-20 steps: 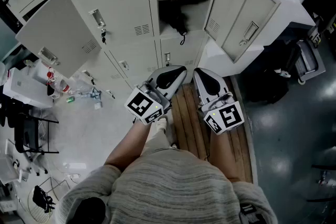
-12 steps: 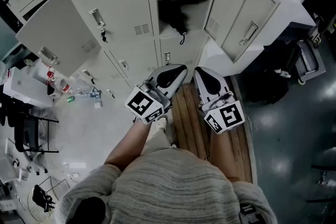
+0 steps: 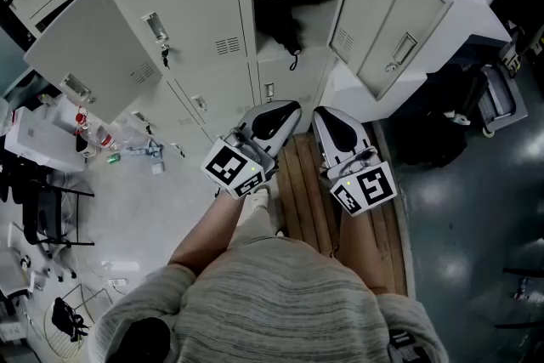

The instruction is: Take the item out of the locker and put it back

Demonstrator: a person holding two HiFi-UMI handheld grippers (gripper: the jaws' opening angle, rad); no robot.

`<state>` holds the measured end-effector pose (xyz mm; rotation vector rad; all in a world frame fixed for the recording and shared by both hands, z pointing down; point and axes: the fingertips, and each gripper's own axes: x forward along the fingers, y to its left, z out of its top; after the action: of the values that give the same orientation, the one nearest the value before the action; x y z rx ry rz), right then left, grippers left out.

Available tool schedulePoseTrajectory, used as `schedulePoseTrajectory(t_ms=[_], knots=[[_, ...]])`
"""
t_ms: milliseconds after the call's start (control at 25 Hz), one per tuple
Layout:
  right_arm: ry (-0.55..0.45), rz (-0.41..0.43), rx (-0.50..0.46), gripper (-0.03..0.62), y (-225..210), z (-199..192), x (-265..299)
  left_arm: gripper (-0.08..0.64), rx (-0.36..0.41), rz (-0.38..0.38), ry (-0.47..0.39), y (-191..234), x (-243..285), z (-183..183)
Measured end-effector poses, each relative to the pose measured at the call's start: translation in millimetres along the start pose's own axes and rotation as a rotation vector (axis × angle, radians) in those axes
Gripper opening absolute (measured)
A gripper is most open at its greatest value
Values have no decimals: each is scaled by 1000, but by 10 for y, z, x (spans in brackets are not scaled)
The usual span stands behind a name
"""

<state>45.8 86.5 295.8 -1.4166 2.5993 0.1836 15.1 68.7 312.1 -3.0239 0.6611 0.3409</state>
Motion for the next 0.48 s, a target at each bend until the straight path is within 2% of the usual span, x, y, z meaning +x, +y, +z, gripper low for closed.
schedulePoseTrajectory(t_ms=[240,480], knots=[[10,1,13,26,-68,-62,59,9,11,40,6,160,14,-22],[32,-11,1,26,-309,-135,323,18,4,63,14,509,197,-88]])
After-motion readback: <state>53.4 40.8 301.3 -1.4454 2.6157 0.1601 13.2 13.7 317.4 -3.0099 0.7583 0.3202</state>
